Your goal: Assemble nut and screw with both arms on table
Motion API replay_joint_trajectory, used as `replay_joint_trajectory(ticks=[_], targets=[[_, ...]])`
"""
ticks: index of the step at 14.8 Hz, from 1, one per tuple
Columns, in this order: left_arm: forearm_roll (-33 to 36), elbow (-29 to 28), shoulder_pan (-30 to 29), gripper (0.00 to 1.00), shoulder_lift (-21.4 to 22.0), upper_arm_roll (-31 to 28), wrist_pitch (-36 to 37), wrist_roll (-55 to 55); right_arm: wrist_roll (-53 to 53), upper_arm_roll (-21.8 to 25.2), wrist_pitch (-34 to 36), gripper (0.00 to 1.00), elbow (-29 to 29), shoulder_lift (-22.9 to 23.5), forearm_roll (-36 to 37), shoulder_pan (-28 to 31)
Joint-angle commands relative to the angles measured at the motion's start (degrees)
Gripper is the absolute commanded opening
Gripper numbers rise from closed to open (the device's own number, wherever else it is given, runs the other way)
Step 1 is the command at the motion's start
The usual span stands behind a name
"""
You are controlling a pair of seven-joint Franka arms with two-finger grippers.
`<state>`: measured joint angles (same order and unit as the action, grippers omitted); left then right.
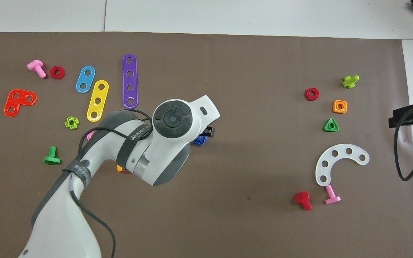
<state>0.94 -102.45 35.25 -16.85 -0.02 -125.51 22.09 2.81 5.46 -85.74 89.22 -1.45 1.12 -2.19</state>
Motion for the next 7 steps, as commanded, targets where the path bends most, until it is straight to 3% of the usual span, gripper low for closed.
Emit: replay_joint_trajectory(ticks=[1,4,7], targets=[[-0.6,-4.3,-4.0,1.0,6.2,0.1,3.5,-2.9,0.6,-0.1,-0.5,1.0,1.0,-0.9,-1.0,0.1],[-0.6,-7.6,-10.8,1.0,11.7,0.2,6.2,-9.3,0.6,-0.1,-0.4,1.0,1.0,-0.9,-1.0,0.1],[-0.6,-7.5,-17.2,1.0,14.3,0.2,9.2,-14.0,0.6,-0.1,-0.4,1.0,1.0,-0.9,-1.0,0.1]])
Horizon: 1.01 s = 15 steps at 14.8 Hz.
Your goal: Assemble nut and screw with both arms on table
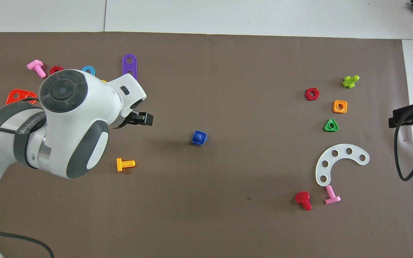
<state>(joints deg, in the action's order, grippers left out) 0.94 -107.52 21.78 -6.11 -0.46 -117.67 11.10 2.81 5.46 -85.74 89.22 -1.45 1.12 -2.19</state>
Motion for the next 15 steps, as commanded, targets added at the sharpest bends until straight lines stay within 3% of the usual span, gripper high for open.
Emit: replay_joint_trajectory(ticks=[1,8,15], targets=[[-0.6,-2.4,-5.8,1.0,4.7,0.6,2.2,-5.8,0.6,-0.1,-0.4,1.0,1.0,-0.9,-1.0,0.1],[-0.6,1.9,-15.9,1.0,8.9,0.4,9.6,-10.5,0.6,-0.1,-0.4,1.0,0.9,-0.9,-1.0,0.1],[-0.7,20.0,-18.4,1.0,6.7,0.2,24.1,-13.4,0.6,-0.1,-0.5,1.0,0.9,-0.9,-1.0,0.1]])
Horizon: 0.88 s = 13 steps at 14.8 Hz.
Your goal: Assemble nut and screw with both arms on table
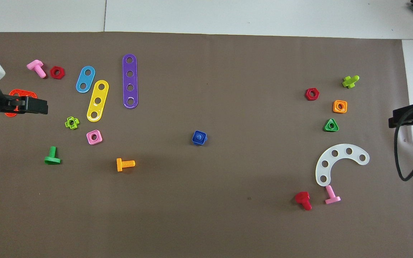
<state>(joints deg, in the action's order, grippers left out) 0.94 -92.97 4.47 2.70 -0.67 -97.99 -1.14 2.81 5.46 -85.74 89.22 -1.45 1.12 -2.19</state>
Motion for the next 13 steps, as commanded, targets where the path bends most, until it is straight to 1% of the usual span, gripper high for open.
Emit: replay_joint_trajectory(ticks=[1,3,5,10,13], targets=[[-0.8,7.6,-1.3,1.0,-2.7,0.2,7.6,-1.5,0.6,-0.1,-0.4,1.0,1.0,-0.9,-1.0,0.1],[-0.8,12.8,-3.1,1.0,-4.4,0.1,12.5,-4.2,0.6,-0.1,-0.4,1.0,0.9,-0.9,-1.0,0.1],[-0.9,12.7,-3.5,1.0,-3.7,0.3,12.8,-6.2,0.6,-0.1,-0.4,1.0,0.9,-0.9,-1.0,0.1],[-0.9,4.0,-2.8,1.0,0.6,0.8,10.1,-5.2,0.5,-0.1,-0.5,1.0,1.0,-0.9,-1.0,0.1],[-1.0,-1.5,-2.8,1.0,3.0,0.8,4.8,-4.0,0.6,-0.1,-0.4,1.0,1.0,-0.9,-1.0,0.1]])
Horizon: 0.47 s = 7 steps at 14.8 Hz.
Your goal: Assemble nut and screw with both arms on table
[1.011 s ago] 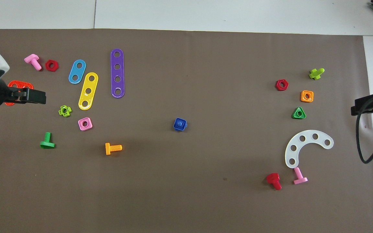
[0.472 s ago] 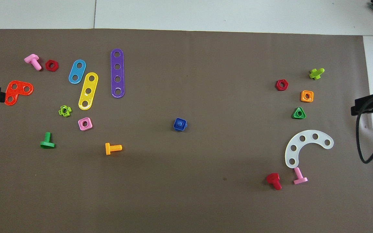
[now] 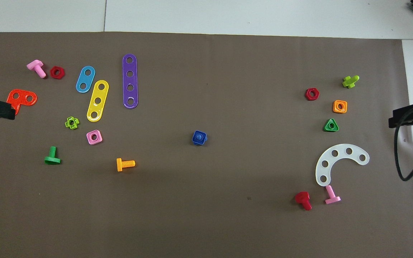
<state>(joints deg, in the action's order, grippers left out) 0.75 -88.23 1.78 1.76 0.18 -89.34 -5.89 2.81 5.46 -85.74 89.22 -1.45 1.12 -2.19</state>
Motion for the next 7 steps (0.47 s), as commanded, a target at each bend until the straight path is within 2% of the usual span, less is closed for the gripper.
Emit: replay_joint_trajectory(ticks=[1,7], targets=[[-0.8,-6.5,-0.1,1.0,3.9,0.0,-4.2,0.7,0.6,-0.1,-0.4,1.0,1.0,-0.9,-1.0,0.1],[-0.8,-6.5,-0.1,1.0,3.9,0.0,-3.6,0.4,0.6,-0.1,-0.4,1.0,1.0,-0.9,-1.0,0.1]])
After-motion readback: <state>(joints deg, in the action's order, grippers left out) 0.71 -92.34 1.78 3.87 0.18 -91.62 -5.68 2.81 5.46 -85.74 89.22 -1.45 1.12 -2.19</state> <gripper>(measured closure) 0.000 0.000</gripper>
